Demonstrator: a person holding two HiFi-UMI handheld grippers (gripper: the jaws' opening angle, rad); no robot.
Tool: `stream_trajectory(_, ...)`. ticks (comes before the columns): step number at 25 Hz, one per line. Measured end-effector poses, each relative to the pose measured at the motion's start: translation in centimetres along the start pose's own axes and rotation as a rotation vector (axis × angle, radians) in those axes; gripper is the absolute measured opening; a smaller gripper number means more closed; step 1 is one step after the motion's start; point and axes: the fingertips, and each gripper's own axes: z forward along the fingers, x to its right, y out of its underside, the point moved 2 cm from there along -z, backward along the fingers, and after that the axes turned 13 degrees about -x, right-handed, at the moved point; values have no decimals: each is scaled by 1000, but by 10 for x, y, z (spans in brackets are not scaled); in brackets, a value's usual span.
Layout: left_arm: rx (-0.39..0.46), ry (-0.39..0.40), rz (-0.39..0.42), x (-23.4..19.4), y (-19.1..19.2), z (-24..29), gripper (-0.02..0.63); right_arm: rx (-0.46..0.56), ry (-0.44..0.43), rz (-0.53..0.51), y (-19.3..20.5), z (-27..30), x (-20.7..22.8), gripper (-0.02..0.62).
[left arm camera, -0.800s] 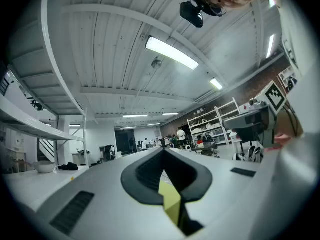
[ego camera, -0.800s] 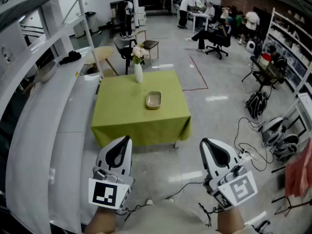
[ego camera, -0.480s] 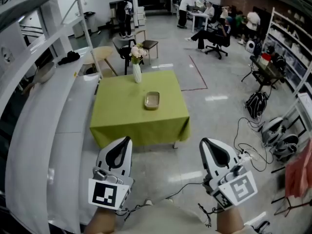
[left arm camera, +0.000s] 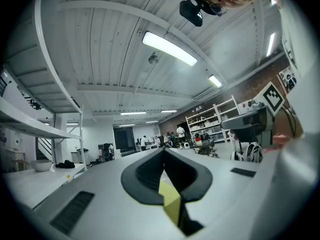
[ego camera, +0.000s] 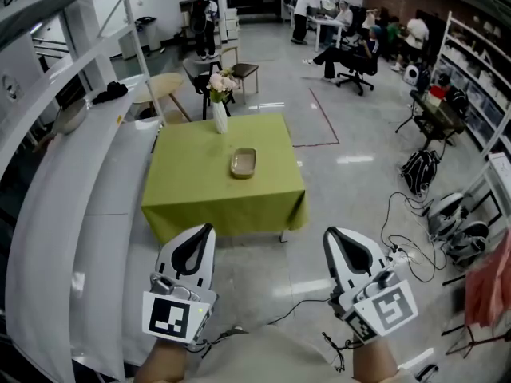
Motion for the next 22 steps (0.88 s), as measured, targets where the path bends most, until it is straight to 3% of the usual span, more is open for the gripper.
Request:
stream_trajectory(6,-22,6,-21,15,2,2,6,1,-16,-1,8,-2,6,6)
stream_trajectory(14,-6,-27,18,13,-2,6,6,5,-24,24,17,1,20,6)
stream_trajectory(22,-18,-22,-1,2,5,25,6,9,-27,16,19,30,29,6)
